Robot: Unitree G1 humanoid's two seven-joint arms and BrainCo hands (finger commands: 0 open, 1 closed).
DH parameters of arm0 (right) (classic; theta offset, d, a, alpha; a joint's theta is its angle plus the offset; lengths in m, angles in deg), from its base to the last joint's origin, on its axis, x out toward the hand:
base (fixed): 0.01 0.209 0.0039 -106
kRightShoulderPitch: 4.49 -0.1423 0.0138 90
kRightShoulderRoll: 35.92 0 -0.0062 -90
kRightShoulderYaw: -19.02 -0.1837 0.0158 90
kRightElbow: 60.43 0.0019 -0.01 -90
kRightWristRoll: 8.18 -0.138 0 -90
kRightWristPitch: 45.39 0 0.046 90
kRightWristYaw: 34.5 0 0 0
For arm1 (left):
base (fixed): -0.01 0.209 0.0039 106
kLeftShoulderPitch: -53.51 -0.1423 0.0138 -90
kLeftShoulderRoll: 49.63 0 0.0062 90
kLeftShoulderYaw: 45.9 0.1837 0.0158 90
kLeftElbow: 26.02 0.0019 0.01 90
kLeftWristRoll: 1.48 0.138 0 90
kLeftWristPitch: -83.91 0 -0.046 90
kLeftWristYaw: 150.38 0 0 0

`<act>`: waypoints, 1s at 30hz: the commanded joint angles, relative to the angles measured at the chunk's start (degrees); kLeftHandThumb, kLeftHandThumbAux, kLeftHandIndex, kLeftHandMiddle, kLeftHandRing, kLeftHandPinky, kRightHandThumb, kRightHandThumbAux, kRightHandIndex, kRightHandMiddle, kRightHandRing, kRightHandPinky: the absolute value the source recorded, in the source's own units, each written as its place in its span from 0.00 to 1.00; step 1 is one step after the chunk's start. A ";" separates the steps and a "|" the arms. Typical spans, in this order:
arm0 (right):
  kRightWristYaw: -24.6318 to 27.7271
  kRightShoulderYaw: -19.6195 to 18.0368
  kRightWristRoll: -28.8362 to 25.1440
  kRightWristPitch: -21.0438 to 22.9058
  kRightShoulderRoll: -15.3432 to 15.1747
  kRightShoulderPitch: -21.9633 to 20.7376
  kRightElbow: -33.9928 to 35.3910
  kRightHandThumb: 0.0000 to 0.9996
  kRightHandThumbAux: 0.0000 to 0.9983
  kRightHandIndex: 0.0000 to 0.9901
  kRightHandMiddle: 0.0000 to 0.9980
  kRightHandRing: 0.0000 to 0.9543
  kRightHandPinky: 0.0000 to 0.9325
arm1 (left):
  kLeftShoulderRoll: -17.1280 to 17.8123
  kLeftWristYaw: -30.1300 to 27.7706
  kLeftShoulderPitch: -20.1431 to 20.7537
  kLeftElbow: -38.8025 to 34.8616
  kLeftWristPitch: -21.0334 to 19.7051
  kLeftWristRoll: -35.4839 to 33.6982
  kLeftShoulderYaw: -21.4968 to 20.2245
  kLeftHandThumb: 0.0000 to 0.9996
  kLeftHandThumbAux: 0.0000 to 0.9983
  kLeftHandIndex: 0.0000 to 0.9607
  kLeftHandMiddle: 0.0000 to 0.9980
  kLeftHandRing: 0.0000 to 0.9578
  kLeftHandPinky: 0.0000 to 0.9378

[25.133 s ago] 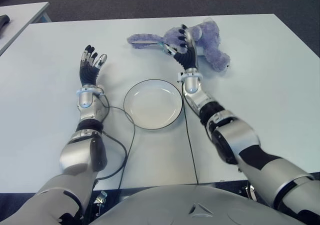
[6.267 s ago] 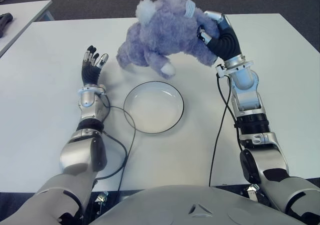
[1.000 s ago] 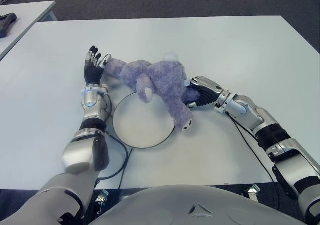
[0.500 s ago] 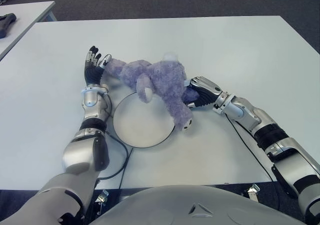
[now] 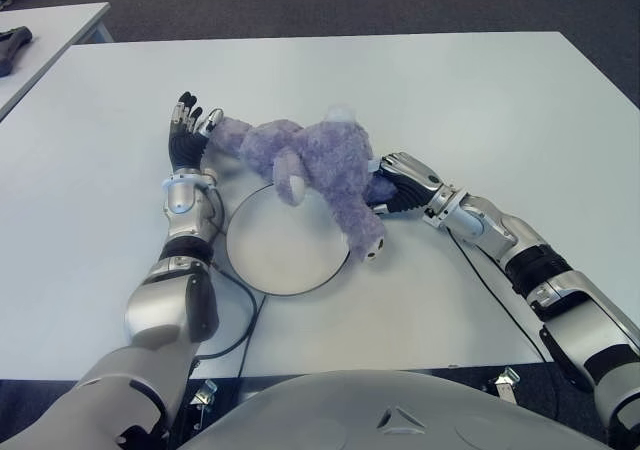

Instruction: Put the doll into the plate.

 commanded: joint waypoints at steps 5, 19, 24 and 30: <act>2.54 7.18 8.43 2.37 1.16 5.91 -10.43 0.20 0.57 0.21 0.18 0.19 0.23 | -8.96 1.97 -16.00 11.06 -0.66 -0.57 -0.67 0.00 0.65 0.01 0.06 0.05 0.07; 3.74 3.01 1.17 5.69 2.85 8.19 -8.97 0.71 0.71 0.44 0.77 0.80 0.88 | -9.02 2.22 -15.91 11.05 -0.62 -0.58 -0.63 0.00 0.64 0.01 0.05 0.05 0.07; 2.67 0.23 -1.98 4.17 3.44 9.41 -7.55 0.71 0.71 0.44 0.83 0.87 0.92 | -9.00 2.40 -15.85 11.08 -0.77 -0.56 -0.60 0.00 0.64 0.01 0.05 0.05 0.06; 0.95 -2.84 -3.91 1.42 3.50 9.34 -3.09 0.71 0.71 0.44 0.85 0.89 0.93 | -9.01 2.65 -15.82 11.10 -0.83 -0.41 -0.44 0.00 0.64 0.01 0.05 0.05 0.07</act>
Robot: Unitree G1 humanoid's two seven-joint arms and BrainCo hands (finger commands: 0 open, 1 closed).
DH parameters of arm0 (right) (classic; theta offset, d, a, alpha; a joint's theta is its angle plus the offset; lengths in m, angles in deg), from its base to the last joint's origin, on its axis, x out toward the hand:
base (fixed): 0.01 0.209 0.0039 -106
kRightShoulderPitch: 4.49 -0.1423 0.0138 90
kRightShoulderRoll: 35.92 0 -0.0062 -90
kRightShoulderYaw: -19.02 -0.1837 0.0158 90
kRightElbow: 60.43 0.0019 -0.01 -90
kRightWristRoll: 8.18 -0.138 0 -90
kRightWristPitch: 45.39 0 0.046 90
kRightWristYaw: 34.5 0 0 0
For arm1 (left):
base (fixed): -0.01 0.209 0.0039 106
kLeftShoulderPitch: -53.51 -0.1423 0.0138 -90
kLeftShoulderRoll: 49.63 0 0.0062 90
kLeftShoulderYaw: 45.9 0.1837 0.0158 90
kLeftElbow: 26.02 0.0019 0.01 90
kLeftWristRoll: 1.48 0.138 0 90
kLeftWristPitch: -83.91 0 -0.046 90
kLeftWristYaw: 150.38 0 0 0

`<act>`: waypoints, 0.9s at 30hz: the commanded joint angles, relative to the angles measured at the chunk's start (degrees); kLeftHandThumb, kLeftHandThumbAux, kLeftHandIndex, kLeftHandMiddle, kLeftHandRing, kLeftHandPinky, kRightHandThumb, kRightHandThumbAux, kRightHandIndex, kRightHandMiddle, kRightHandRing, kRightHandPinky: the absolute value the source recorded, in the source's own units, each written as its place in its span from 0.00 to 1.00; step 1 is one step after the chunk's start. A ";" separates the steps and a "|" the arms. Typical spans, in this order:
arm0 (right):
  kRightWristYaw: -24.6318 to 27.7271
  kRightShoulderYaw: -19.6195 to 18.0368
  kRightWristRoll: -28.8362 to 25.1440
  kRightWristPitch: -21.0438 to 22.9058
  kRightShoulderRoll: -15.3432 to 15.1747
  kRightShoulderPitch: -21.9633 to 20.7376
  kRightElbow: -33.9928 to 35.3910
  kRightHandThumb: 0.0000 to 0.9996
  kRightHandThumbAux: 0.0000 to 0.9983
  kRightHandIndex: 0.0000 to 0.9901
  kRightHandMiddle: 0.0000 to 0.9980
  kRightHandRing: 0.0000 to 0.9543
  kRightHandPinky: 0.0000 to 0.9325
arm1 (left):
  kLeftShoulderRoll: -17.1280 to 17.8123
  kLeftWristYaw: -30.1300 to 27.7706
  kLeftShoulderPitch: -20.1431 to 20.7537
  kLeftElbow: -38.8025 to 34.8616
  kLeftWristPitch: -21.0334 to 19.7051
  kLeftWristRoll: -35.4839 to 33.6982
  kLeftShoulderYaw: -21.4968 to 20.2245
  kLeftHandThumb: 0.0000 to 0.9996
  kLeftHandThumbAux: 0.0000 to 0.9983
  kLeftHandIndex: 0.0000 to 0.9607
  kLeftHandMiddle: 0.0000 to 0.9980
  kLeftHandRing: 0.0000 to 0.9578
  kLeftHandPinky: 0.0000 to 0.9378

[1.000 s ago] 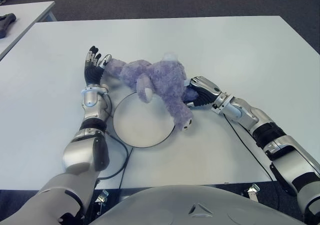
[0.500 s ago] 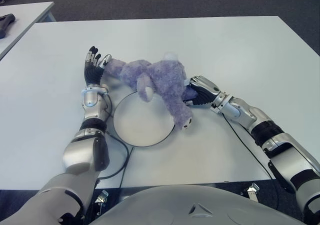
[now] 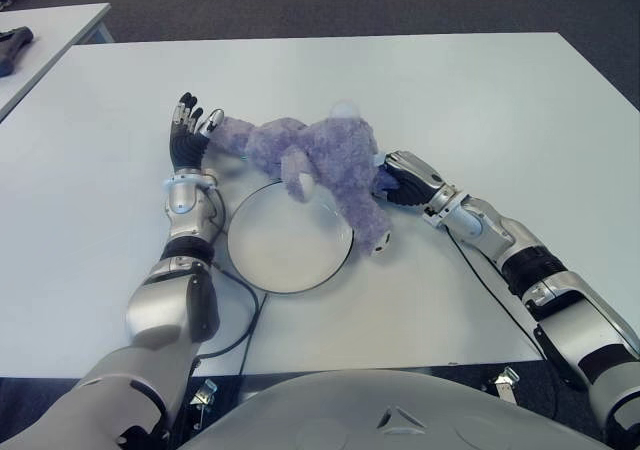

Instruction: Put the doll into the plate.

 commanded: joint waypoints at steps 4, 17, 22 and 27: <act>-1.25 -1.98 0.21 -1.15 2.26 6.40 0.79 0.71 0.71 0.44 0.89 0.92 0.96 | -8.76 2.32 -15.71 11.07 -1.05 -0.29 -0.45 0.00 0.64 0.01 0.05 0.05 0.07; -12.81 -4.53 5.39 -8.23 3.32 -0.74 -4.26 0.70 0.72 0.44 0.89 0.92 0.94 | -9.11 2.07 -15.59 11.04 -0.85 -0.39 -0.92 0.00 0.65 0.02 0.06 0.05 0.08; -16.70 -5.25 7.07 -9.26 3.28 -3.15 -4.91 0.70 0.72 0.44 0.89 0.92 0.94 | -9.30 1.85 -15.62 11.01 -0.69 -0.59 -1.10 0.00 0.66 0.01 0.06 0.05 0.07; -19.35 -5.63 8.20 -9.85 3.20 -4.35 -4.73 0.70 0.72 0.44 0.88 0.91 0.93 | -9.37 1.97 -15.65 11.00 -0.65 -0.54 -1.05 0.00 0.66 0.01 0.05 0.05 0.07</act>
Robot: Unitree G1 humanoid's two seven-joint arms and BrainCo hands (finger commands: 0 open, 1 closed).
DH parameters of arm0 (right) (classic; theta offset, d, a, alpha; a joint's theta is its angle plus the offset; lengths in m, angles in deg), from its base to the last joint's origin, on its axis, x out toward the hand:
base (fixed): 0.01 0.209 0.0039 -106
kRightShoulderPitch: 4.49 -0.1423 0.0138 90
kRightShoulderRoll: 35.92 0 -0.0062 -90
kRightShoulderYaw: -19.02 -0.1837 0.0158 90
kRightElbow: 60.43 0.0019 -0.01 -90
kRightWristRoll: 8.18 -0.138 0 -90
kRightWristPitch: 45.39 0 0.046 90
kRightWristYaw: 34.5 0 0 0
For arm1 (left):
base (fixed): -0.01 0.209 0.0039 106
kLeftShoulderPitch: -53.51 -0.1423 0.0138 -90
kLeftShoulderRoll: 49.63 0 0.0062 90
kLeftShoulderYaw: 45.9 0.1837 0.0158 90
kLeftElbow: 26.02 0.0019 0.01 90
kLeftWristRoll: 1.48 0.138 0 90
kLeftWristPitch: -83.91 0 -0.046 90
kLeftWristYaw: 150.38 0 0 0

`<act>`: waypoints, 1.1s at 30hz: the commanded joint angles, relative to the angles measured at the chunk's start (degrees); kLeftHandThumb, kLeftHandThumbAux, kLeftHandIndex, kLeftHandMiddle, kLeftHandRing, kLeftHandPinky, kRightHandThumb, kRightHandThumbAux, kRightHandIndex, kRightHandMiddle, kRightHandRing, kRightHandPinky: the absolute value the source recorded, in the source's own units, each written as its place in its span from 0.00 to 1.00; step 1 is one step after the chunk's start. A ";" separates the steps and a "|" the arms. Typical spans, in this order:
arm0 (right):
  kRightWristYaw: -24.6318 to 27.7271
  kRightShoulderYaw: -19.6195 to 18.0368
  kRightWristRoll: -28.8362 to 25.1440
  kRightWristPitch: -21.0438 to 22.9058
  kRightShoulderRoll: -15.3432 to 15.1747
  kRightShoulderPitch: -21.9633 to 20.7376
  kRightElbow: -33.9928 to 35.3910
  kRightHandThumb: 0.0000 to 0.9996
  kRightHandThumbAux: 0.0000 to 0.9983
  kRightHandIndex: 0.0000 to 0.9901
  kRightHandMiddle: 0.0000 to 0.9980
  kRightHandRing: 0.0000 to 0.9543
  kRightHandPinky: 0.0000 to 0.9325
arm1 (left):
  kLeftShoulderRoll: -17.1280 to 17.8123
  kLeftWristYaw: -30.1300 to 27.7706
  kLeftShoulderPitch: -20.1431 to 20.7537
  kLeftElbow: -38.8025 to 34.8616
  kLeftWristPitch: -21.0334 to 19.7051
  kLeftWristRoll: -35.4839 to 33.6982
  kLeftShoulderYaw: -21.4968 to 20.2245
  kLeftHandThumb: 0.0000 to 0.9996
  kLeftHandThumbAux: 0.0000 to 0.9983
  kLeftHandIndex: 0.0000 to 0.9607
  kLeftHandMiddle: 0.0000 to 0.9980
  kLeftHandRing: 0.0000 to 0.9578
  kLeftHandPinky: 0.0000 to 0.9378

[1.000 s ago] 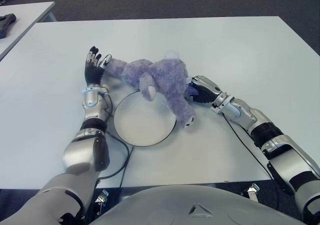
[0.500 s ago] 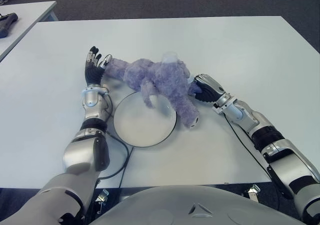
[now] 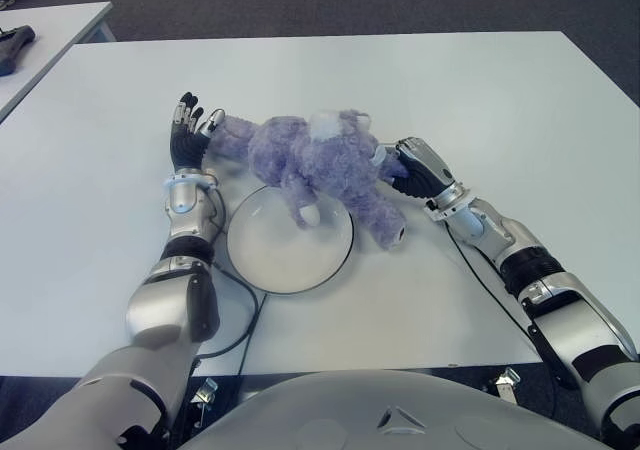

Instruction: Put the doll into the plate.

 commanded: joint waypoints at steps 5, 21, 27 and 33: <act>-6.72 -2.15 4.55 -2.32 1.66 -3.79 2.78 0.70 0.72 0.44 0.88 0.92 0.94 | -9.41 2.10 -15.72 10.98 -0.60 -0.84 -0.80 0.00 0.66 0.01 0.05 0.05 0.07; -6.89 -2.72 4.95 -5.29 2.25 -4.47 5.01 0.70 0.72 0.44 0.86 0.91 0.93 | -9.67 2.63 -15.63 11.05 -0.77 -0.63 -0.62 0.00 0.66 0.01 0.06 0.05 0.07; -6.32 -3.51 3.85 -6.30 3.11 -6.36 5.40 0.70 0.72 0.44 0.86 0.91 0.93 | -9.72 2.94 -15.62 11.06 -0.73 -0.31 -0.44 0.00 0.66 0.01 0.06 0.05 0.09; -3.31 -3.99 0.48 -7.56 3.89 -6.34 7.78 0.70 0.72 0.44 0.86 0.90 0.92 | -9.77 3.69 -15.56 11.05 -0.61 0.25 -0.20 0.00 0.66 0.02 0.07 0.06 0.09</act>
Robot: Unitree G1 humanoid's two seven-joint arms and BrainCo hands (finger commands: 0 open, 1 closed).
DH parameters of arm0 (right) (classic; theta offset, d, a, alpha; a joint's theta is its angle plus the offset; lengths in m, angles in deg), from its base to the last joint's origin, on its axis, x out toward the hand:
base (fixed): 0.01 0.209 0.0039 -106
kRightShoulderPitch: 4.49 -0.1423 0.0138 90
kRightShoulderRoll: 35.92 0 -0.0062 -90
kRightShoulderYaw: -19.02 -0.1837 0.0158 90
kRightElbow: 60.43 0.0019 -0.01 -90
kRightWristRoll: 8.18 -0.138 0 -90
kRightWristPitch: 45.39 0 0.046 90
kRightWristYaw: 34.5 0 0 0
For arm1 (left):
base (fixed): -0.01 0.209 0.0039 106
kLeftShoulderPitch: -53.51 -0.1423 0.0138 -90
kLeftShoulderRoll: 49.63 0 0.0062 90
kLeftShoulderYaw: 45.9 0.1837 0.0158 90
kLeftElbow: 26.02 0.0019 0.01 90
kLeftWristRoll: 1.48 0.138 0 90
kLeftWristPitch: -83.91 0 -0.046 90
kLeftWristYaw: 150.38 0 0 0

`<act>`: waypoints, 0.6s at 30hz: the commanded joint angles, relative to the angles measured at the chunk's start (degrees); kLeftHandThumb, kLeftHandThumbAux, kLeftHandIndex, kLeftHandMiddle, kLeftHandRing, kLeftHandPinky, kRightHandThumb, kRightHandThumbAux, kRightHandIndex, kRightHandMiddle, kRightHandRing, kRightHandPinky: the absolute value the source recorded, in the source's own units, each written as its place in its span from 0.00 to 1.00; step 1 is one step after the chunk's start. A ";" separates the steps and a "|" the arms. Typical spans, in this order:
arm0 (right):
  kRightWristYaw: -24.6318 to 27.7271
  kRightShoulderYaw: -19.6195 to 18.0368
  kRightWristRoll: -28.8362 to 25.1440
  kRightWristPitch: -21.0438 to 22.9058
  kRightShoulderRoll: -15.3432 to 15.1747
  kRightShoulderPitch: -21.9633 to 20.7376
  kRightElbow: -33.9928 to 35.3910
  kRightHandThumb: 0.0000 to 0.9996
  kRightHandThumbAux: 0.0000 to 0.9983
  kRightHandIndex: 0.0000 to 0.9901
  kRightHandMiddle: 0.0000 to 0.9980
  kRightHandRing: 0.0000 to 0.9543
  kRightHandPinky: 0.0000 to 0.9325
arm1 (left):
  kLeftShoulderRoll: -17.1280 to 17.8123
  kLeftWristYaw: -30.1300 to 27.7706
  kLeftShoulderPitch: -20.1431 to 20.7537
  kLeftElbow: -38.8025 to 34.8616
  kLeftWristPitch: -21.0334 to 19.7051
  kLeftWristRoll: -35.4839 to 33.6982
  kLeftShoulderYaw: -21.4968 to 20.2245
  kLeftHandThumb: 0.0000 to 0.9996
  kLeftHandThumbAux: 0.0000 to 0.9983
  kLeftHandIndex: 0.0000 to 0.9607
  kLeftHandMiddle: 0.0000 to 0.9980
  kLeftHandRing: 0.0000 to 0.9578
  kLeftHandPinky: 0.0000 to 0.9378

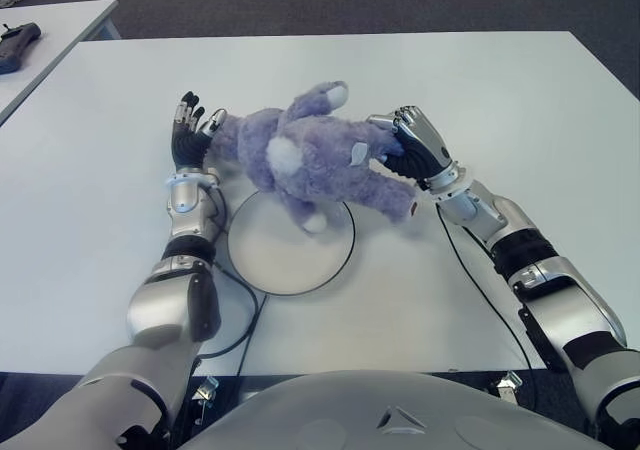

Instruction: Put the doll into the plate.

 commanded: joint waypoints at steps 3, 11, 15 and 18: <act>6.23 -1.58 -5.64 -2.66 2.03 -1.09 6.48 0.70 0.72 0.44 0.86 0.89 0.90 | -9.48 3.19 -15.75 11.05 -0.51 -0.08 -0.10 0.00 0.65 0.02 0.07 0.07 0.09; 14.70 -0.83 -10.16 -0.56 2.14 1.41 14.95 0.70 0.72 0.44 0.85 0.87 0.89 | -9.69 4.33 -15.67 11.01 -0.72 0.43 0.17 0.00 0.64 0.02 0.08 0.08 0.10; 17.81 -0.10 -11.25 0.02 2.80 2.83 18.00 0.70 0.72 0.44 0.85 0.87 0.89 | -9.68 4.94 -15.63 11.03 -1.22 0.86 0.34 0.00 0.64 0.04 0.08 0.08 0.11; 19.65 0.74 -11.67 -0.15 3.62 4.00 19.66 0.70 0.72 0.44 0.85 0.87 0.90 | -9.57 5.47 -15.64 11.06 -1.58 1.37 0.65 0.00 0.64 0.05 0.08 0.09 0.11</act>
